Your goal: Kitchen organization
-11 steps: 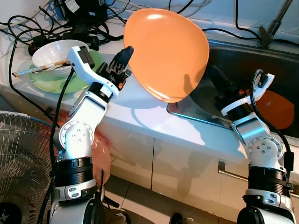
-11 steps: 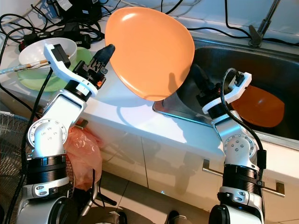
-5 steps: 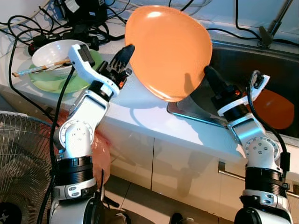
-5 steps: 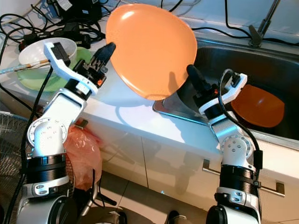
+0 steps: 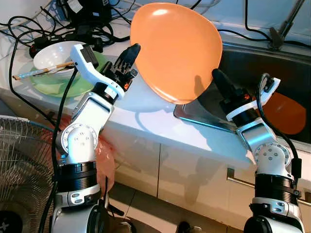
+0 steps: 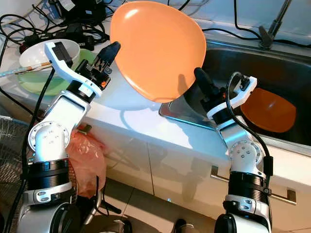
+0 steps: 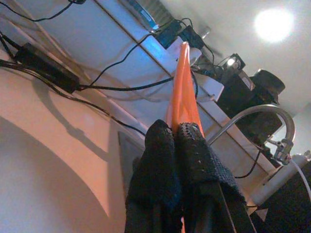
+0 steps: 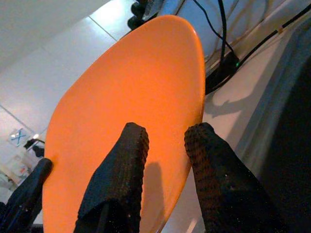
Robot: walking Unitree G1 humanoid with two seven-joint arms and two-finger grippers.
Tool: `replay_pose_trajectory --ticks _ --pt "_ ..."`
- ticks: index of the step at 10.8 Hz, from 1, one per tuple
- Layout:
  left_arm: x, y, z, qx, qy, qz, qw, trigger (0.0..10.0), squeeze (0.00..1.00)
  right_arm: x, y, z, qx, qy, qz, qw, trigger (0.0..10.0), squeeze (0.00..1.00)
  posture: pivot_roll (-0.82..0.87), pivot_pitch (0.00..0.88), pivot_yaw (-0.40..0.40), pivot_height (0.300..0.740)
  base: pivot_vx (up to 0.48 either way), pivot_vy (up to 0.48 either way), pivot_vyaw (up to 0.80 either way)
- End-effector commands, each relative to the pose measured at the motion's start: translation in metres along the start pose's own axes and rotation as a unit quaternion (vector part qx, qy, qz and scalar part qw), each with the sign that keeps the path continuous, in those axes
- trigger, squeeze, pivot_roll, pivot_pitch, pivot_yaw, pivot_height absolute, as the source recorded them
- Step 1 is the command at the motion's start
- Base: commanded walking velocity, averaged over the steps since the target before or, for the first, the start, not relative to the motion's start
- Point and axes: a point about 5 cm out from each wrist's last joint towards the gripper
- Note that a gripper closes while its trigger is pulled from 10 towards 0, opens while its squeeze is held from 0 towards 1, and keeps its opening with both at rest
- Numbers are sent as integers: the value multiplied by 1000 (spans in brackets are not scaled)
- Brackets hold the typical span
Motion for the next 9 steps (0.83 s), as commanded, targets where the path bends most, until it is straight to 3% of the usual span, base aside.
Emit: replay_pose_trajectory --ticks 1,6,9 --pt "17 19 5 -49 38 5 998 10000 0 -3 2 -3 -1 -6 -4 1000 10000 0 82 164 39 740 0 0 0" --pt "19 20 5 -51 42 3 998 10000 0 -8 4 -2 -4 -11 -1 1000 10000 0 88 167 36 740 0 0 0" --pt "16 19 5 -49 38 -1 998 10000 0 -5 -10 5 25 1 11 1000 10000 0 85 168 36 740 0 0 0"
Point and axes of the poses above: a point about 5 cm out from each wrist's last joint towards the gripper, its own z axis pointing out of the wrist towards the gripper, its own x axis along the axis of the wrist's last joint, y = z × x, and after that the axes turned 1 degree about -z, right-handed
